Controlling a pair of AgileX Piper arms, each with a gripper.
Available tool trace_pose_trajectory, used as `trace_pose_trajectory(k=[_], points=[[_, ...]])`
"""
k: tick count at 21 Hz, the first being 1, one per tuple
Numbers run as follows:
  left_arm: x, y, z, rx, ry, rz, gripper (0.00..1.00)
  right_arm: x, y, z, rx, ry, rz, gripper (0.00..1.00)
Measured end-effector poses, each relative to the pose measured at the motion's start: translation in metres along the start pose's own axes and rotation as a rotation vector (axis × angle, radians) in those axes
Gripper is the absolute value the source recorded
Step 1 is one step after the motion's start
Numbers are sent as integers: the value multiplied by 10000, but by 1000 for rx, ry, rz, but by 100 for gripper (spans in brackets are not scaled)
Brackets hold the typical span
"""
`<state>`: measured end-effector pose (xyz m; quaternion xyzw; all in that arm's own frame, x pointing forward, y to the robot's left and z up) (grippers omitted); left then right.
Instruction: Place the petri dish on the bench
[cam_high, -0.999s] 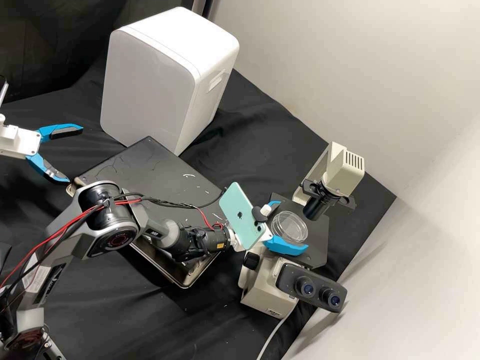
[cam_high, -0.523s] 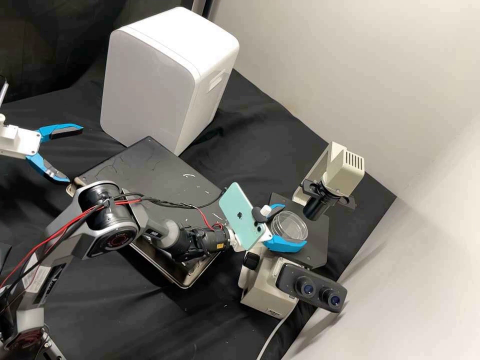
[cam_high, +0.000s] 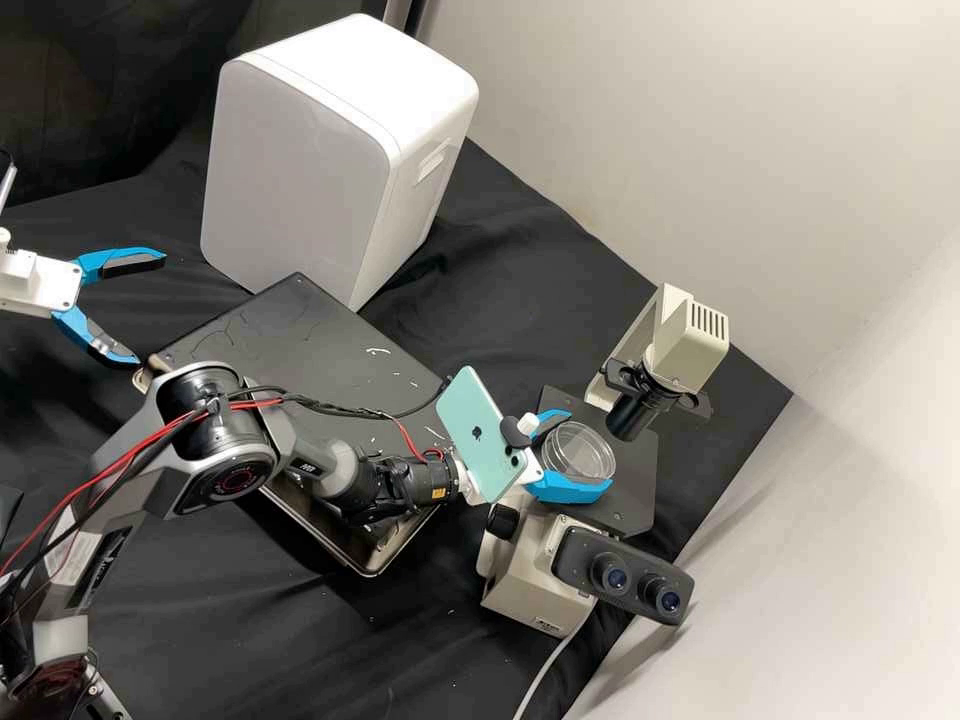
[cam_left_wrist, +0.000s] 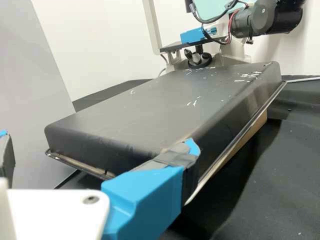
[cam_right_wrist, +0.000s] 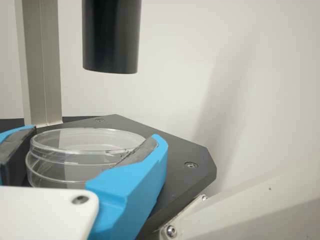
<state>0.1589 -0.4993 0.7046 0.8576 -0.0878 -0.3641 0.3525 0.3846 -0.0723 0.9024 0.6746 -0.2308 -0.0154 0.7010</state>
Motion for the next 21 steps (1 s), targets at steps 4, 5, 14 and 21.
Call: trace_pose_trajectory(k=[4,5,14,21], points=[[0,0,0,0,0,0,100,0,0,0,0,0,0,0],[0,0,0,0,0,0,100,0,0,0,0,0,0,0],[0,0,0,0,0,0,100,-54,-25,25,2,11,-1,0],[0,0,0,0,0,0,100,-292,34,-18,15,35,-29,0]])
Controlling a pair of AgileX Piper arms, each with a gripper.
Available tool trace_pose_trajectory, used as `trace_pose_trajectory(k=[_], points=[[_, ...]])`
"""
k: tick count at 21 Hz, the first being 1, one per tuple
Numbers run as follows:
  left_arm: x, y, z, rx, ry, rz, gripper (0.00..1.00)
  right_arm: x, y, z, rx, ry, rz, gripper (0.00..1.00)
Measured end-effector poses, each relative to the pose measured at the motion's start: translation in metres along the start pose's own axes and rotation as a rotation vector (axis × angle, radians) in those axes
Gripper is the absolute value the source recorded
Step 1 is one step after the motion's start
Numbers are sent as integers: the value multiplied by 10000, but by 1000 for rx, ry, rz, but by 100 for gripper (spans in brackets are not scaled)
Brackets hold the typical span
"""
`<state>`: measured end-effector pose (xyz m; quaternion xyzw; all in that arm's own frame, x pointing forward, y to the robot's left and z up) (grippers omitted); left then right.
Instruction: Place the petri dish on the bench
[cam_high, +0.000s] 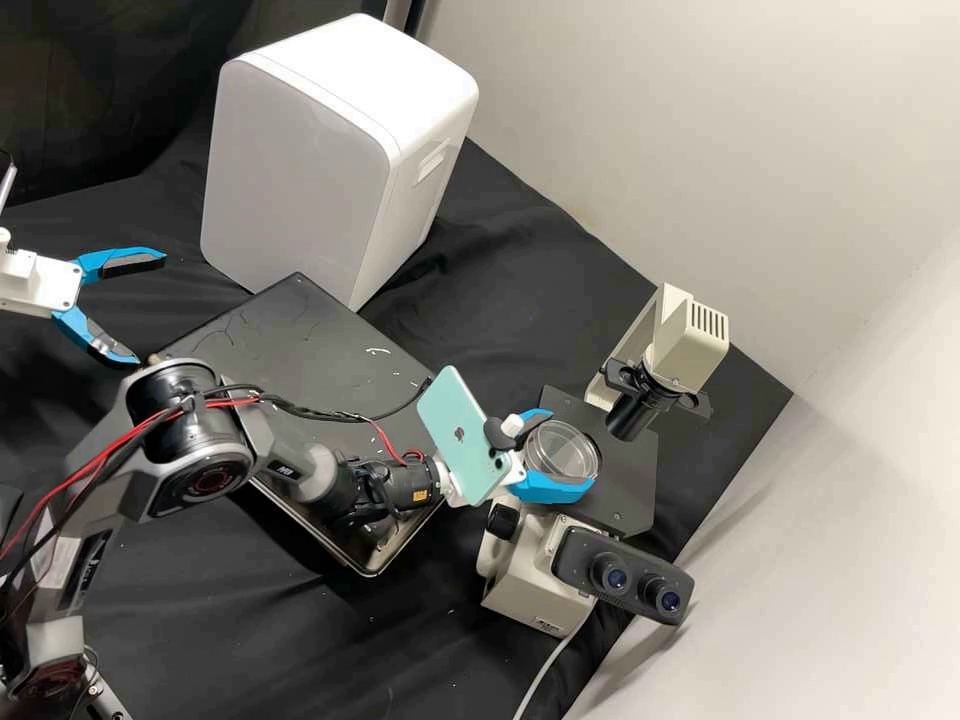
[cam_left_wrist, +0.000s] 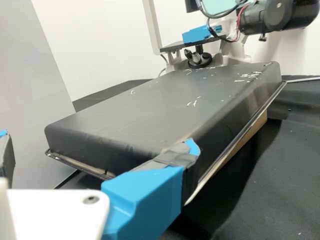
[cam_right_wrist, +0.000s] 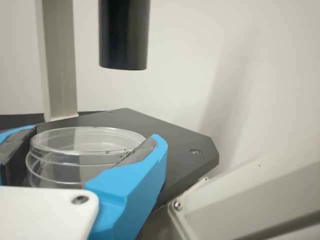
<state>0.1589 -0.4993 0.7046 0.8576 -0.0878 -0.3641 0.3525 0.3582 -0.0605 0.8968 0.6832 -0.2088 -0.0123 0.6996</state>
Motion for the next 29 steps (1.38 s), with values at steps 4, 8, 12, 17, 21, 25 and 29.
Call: trace_pose_trajectory(k=[4,8,12,17,21,25,29], points=[[0,0,0,0,0,0,100,-165,29,-68,32,26,-14,0],[0,0,0,0,0,0,100,-372,3,-165,58,62,-51,0],[0,0,0,0,0,0,100,-576,-14,-254,88,101,-88,0],[0,0,0,0,0,0,100,-756,-21,-375,124,159,-100,0],[0,0,0,0,0,0,100,-811,-127,-486,129,213,-134,0],[0,0,0,0,0,0,100,-937,-307,-566,123,248,-201,0],[0,0,0,0,0,0,100,-1107,-463,-625,118,281,-266,0]])
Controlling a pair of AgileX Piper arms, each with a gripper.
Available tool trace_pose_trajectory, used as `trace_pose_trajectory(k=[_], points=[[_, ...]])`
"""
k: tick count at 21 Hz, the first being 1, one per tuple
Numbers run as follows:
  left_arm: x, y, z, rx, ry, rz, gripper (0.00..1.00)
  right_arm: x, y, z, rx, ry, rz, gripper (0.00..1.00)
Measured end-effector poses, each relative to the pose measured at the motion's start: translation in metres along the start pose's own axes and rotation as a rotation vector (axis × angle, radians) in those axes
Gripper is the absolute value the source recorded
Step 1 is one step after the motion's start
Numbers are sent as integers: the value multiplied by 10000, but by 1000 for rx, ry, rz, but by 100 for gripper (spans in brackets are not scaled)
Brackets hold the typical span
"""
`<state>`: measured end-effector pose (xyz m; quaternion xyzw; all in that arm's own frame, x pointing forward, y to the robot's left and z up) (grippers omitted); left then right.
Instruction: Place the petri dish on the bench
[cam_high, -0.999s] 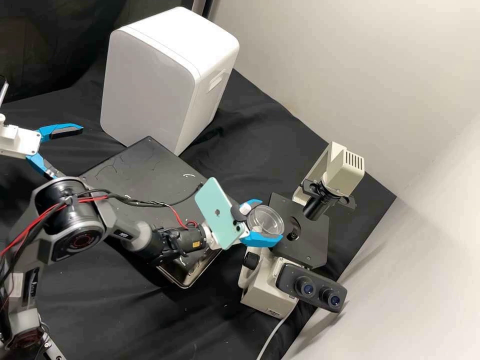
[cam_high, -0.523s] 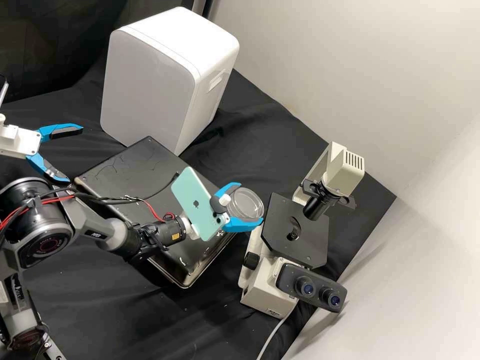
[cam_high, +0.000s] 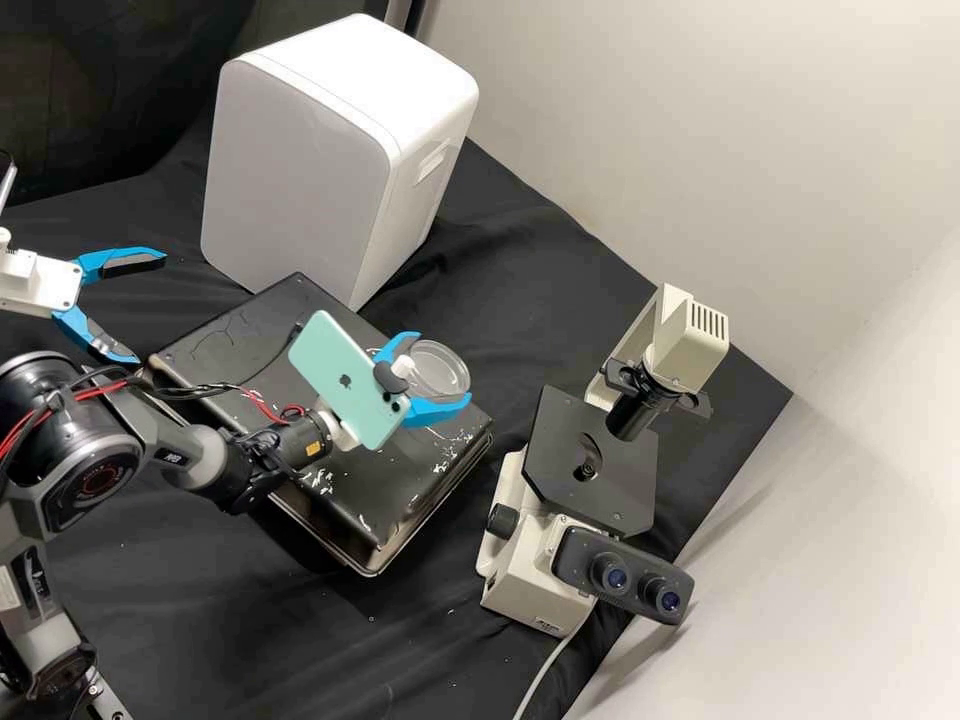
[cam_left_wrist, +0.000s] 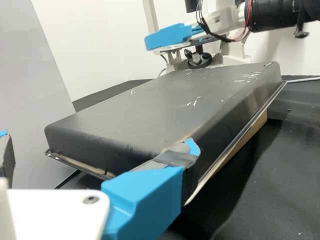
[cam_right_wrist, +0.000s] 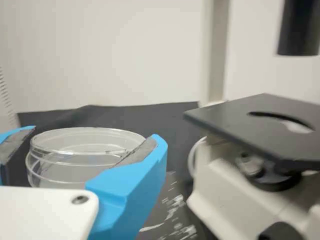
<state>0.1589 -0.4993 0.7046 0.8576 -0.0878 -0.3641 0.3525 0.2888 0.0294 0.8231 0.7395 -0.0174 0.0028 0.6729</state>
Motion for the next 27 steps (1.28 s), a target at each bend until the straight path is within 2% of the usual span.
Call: trace_pose_trajectory(k=[2,5,12,19,22,23,27], points=[[0,0,0,0,0,0,100,-50,-96,-29,-3,17,-29,0],[0,0,0,0,0,0,100,-108,-179,-35,-25,27,-55,0],[0,0,0,0,0,0,100,-179,-306,44,-24,-4,-91,0],[0,0,0,0,0,0,100,-159,-351,116,-20,-36,-98,0],[0,0,0,0,0,0,100,-155,-360,127,-43,-37,-100,0],[0,0,0,0,0,0,100,-155,-360,127,-43,-37,-100,100],[0,0,0,7,0,0,100,-154,-352,117,-43,-26,-90,100]])
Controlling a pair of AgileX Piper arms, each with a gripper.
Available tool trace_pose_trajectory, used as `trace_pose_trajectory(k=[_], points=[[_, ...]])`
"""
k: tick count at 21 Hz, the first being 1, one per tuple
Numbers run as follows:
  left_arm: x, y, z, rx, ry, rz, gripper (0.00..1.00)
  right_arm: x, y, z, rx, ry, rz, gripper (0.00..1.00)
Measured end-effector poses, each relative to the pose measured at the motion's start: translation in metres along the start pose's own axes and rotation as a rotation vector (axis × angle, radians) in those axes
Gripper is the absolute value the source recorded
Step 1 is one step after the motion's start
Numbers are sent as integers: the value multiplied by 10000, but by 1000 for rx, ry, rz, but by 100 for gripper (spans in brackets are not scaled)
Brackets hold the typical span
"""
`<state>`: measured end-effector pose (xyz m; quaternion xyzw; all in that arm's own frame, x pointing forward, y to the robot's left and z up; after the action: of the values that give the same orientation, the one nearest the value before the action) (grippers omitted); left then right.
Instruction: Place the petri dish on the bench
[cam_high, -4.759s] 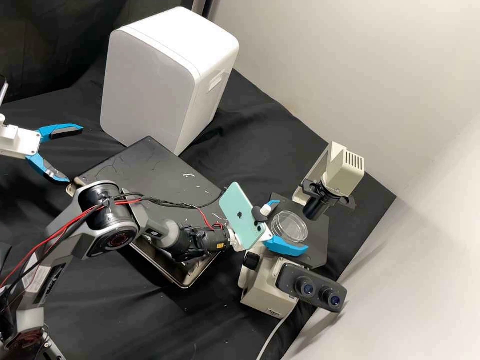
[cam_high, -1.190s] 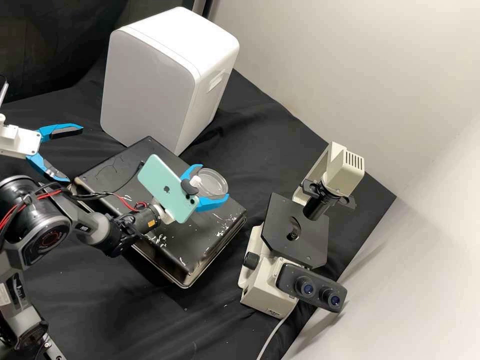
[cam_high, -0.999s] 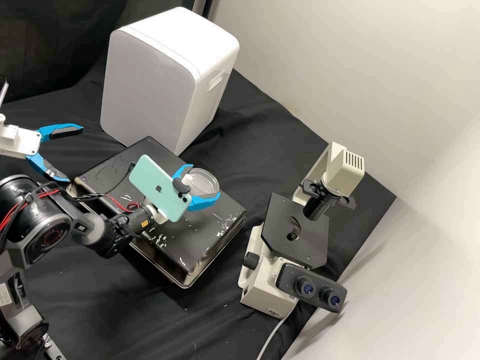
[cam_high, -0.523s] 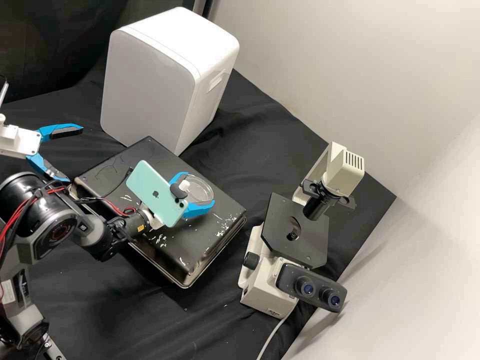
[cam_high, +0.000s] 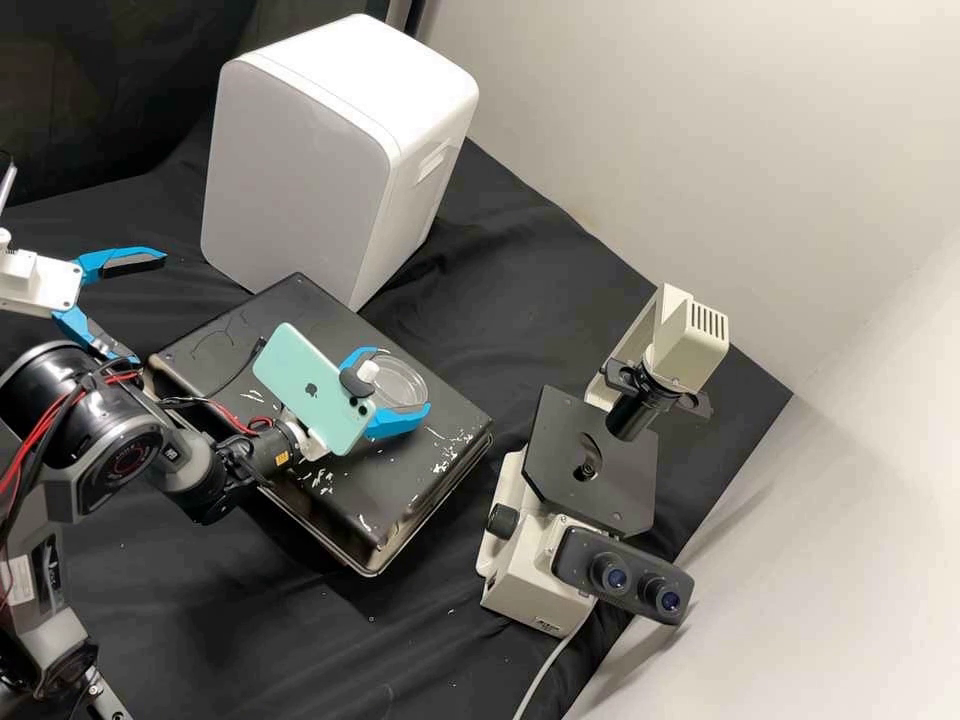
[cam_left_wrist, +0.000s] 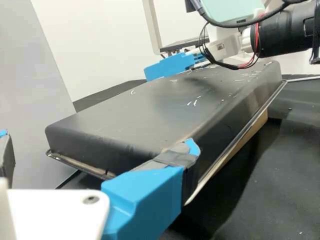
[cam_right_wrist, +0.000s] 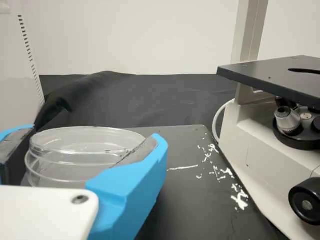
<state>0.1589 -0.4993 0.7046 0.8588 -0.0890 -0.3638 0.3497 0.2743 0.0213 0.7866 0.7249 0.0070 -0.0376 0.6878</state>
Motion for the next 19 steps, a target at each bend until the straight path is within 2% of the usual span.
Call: trace_pose_trajectory(k=[5,7,9,11,14,19], points=[[1,1,-5,-6,11,1,100,0,12,4,-15,-5,13,100],[1,7,-9,6,23,5,100,6,18,0,-7,-9,22,100],[-8,41,-10,17,38,24,100,6,10,-3,-7,-16,29,100],[-26,88,-13,21,45,49,100,6,-7,-7,-25,-24,31,100],[-45,135,-19,25,50,74,100,4,-15,-31,-42,-16,50,100],[-60,157,-19,25,54,87,100,-6,-11,-73,-64,3,90,100]])
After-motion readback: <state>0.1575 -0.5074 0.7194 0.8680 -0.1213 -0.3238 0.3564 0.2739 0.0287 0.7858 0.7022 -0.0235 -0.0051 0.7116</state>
